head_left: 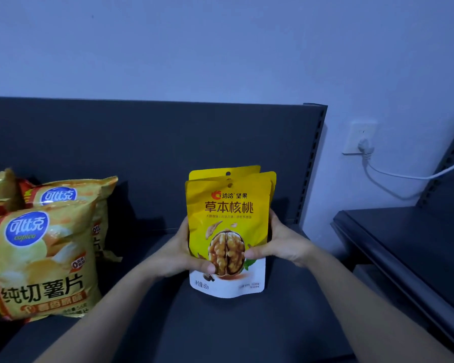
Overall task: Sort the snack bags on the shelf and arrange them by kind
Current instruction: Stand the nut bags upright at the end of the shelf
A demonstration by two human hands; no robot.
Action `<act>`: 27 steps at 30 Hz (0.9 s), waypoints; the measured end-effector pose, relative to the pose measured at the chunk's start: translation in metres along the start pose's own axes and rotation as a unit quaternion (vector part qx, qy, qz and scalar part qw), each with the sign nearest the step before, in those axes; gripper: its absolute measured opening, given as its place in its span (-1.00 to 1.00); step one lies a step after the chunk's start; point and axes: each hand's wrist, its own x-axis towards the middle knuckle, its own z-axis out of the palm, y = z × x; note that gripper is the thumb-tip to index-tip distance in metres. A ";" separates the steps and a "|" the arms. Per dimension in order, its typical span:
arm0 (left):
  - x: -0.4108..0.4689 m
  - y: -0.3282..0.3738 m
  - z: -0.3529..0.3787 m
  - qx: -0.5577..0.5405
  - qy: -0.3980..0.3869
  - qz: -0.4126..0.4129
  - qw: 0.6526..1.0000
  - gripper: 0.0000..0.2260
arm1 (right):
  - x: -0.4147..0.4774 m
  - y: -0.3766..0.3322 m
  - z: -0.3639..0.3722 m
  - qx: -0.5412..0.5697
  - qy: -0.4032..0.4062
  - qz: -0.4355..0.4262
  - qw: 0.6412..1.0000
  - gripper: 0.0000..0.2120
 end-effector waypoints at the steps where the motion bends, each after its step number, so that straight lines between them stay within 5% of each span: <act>1: 0.002 -0.001 0.001 0.007 0.008 0.006 1.000 0.10 | 0.002 0.001 0.001 -0.005 0.011 0.002 1.000 0.28; 8: 0.020 0.007 0.000 0.024 0.061 0.063 0.996 -0.01 | 0.013 -0.001 0.003 0.004 0.081 -0.016 0.997 0.12; 22: 0.012 -0.032 0.002 0.046 0.060 0.007 0.997 0.30 | 0.012 0.011 0.022 -0.001 0.060 0.011 0.998 0.48; 27: 0.015 -0.038 0.004 0.080 0.085 0.014 0.993 0.34 | 0.006 0.012 0.027 -0.007 0.054 -0.019 0.998 0.21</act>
